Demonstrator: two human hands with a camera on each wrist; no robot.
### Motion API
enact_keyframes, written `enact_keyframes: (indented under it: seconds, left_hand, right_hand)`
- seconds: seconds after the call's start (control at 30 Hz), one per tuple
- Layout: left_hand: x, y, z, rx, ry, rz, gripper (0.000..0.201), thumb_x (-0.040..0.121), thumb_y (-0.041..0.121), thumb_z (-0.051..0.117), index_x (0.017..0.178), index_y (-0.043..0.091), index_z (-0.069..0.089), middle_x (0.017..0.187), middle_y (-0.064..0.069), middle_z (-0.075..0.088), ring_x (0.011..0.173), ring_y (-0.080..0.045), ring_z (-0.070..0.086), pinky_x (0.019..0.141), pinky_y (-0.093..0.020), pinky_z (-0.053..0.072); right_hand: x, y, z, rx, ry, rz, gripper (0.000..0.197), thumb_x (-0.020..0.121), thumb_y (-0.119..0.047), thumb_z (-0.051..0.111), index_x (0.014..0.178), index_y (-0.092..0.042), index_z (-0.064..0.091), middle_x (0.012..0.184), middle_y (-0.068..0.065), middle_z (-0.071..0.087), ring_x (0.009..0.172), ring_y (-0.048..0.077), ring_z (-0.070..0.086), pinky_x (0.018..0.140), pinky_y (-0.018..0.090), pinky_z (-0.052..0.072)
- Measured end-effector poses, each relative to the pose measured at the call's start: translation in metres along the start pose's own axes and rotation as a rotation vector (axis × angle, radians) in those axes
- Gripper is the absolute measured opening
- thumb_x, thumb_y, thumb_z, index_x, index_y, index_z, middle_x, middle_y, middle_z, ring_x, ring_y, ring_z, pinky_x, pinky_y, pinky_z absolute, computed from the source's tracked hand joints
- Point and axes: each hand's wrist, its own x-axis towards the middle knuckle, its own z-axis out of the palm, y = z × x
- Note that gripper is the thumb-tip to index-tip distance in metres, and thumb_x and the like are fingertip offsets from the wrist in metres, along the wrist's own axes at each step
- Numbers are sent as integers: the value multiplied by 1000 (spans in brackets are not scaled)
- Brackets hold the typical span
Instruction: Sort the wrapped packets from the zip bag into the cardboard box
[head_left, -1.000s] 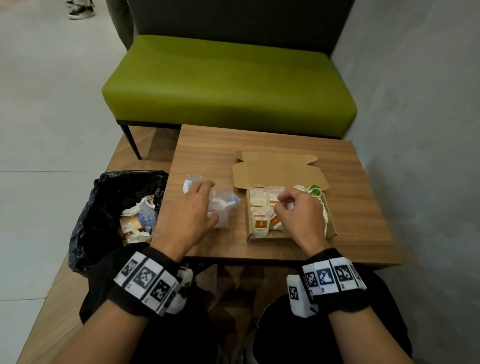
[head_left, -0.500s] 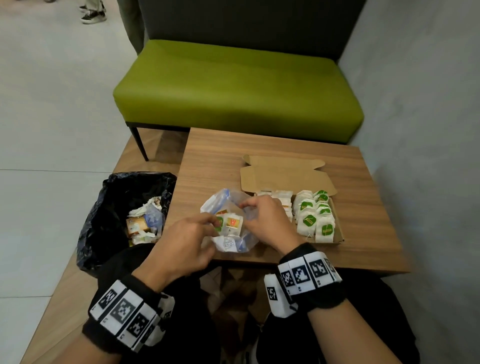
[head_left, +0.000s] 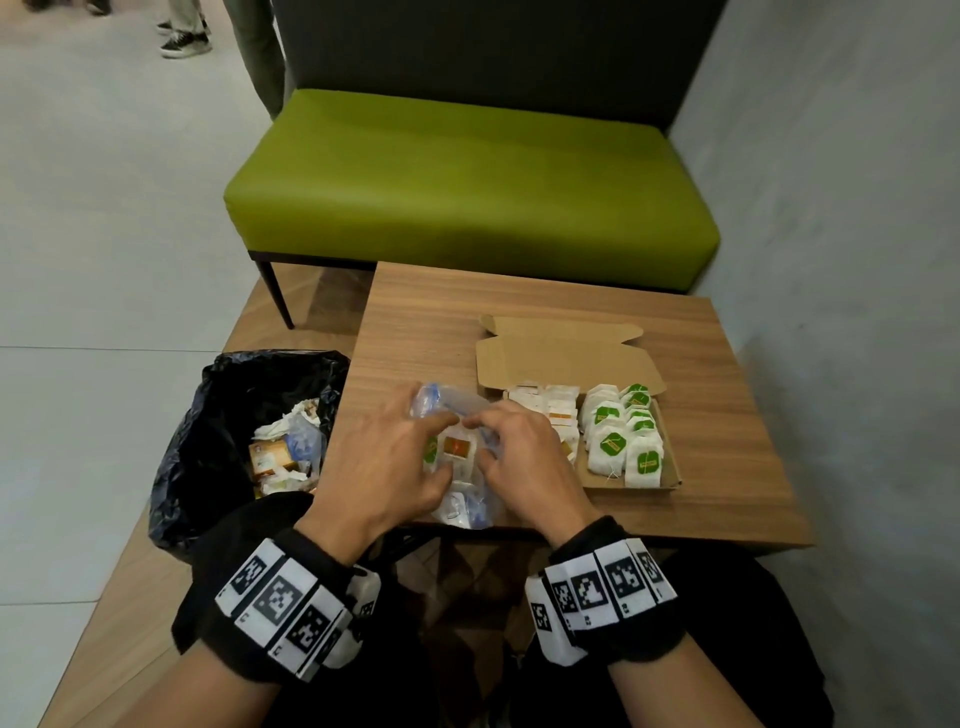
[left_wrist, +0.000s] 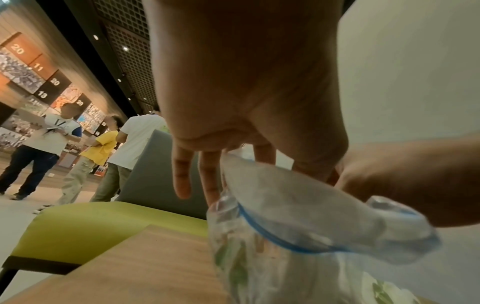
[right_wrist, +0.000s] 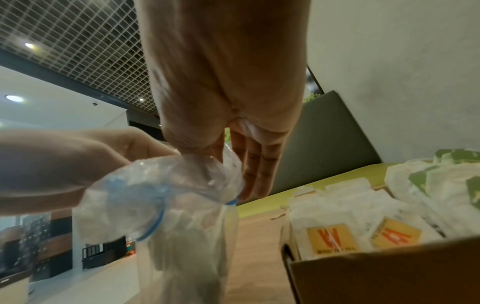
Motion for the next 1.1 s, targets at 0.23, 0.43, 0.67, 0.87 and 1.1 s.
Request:
enact_keyframes:
  seconds: [0.23, 0.43, 0.67, 0.87, 1.1]
  left_hand:
    - [-5, 14, 3, -47, 8, -6, 69, 77, 41, 70, 141, 32, 47, 151, -12, 36, 119, -28, 58, 89, -32, 51]
    - [-10, 22, -1, -77, 36, -12, 73, 78, 42, 73, 144, 31, 42, 153, -9, 31, 118, -26, 57, 89, -28, 49]
    - [-3, 6, 3, -86, 3, -93, 79, 70, 51, 77, 139, 29, 46, 150, -10, 31, 115, -30, 57, 90, -35, 51]
    - [6, -12, 7, -57, 22, -164, 78, 72, 54, 75, 140, 28, 45, 150, -8, 28, 120, -30, 54, 95, -36, 48]
    - [6, -11, 9, -67, -6, -174, 81, 73, 53, 74, 143, 27, 42, 151, -10, 28, 125, -30, 51, 101, -37, 45]
  right_hand:
    - [-4, -6, -1, -290, 12, 24, 39, 88, -35, 69, 126, -25, 63, 126, -2, 48, 116, 21, 49, 95, 38, 46]
    - [-3, -10, 6, -329, 37, 75, 19, 91, -27, 66, 107, -18, 69, 121, 1, 50, 113, 23, 51, 90, 41, 49]
    - [-9, -4, -17, 218, 125, 77, 10, 85, -30, 73, 82, -20, 72, 118, -10, 66, 109, 6, 58, 93, 27, 45]
    - [-10, 42, -65, 343, 281, 235, 9, 85, -25, 75, 92, -23, 69, 85, -10, 70, 76, 2, 66, 67, 24, 58]
    - [4, 98, -64, -192, -234, 249, 15, 85, -29, 76, 99, -30, 73, 86, -15, 68, 81, 1, 62, 80, 33, 56]
